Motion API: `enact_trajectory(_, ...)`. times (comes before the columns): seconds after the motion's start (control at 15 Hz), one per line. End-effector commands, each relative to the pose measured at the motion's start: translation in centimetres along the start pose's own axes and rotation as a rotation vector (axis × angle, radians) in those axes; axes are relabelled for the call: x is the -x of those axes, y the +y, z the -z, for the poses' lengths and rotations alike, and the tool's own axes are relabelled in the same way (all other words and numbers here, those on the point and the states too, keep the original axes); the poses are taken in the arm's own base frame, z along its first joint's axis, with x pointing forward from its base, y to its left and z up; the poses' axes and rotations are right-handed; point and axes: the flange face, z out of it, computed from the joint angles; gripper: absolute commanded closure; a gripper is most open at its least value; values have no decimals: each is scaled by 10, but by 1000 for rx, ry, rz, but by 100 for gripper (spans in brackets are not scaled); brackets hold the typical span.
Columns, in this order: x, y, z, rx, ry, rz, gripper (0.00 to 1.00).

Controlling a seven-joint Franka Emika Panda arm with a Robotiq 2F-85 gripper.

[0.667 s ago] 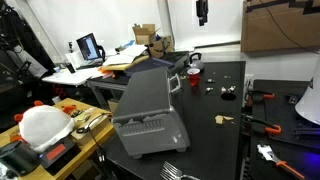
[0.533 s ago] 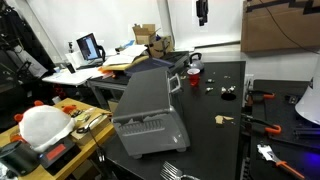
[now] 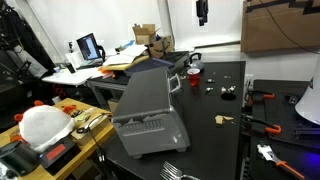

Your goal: Put one piece of candy in the red cup.

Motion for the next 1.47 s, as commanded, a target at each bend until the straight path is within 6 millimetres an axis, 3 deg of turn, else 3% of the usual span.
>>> enact_trajectory(0.0,0,0,0,0,-1,0,0)
enact_trajectory(0.27,0,0,0,0,-1,0,0)
enact_trajectory(0.93,-8,17,-52,-27,-98,-49,0)
enact_trajectory(1.4,0,38,-87,-34,-127,-84,0)
